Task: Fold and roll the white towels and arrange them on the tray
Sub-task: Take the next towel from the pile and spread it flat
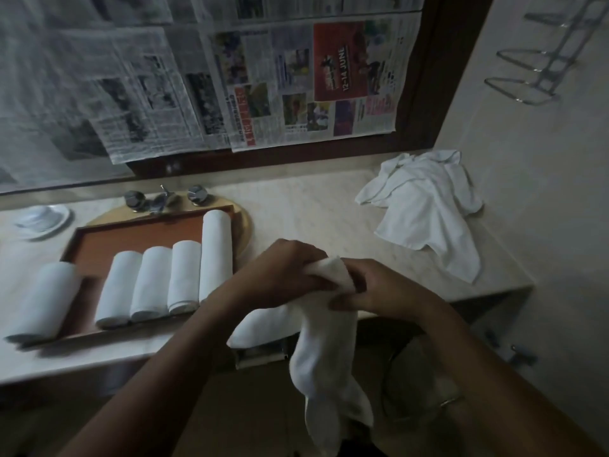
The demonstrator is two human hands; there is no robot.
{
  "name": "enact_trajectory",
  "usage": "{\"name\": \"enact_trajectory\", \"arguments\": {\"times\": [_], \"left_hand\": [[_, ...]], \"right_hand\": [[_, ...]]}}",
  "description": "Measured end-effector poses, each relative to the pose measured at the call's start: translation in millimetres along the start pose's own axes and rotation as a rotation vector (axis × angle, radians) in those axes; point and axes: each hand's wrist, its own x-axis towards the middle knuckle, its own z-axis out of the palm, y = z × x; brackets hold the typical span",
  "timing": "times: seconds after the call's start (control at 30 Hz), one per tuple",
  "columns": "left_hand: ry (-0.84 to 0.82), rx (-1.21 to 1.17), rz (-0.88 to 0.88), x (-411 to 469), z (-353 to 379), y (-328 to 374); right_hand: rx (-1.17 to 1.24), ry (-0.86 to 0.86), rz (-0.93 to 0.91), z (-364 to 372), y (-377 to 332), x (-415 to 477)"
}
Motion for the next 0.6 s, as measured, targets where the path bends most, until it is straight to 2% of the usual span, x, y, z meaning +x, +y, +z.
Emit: {"name": "enact_trajectory", "arguments": {"times": [0.07,0.2,0.27,0.33,0.47,0.53,0.6], "left_hand": [[0.028,0.049,-0.072,-3,-5,-3],[-0.153,0.269,-0.266,-9,-8,-26],[-0.153,0.123,-0.327,-13,-6,-40],[-0.049,-0.118,-0.345,-16,-3,-51],[0.283,-0.457,-0.419,-18,13,-60],[0.463,-0.715,-0.439,-13,20,-57],[0.553,-0.809,-0.398,-1,19,-42]], "right_hand": [[-0.031,0.062,-0.007,-6,-5,0],[0.050,0.193,-0.102,-24,-5,-5],[0.161,0.211,-0.137,-32,-2,-6],[0.264,0.204,-0.132,-41,2,-5],[0.618,0.268,-0.083,-63,12,-5],[0.603,0.254,-0.081,-76,21,-4],[0.606,0.147,-0.062,-85,28,-3]]}}
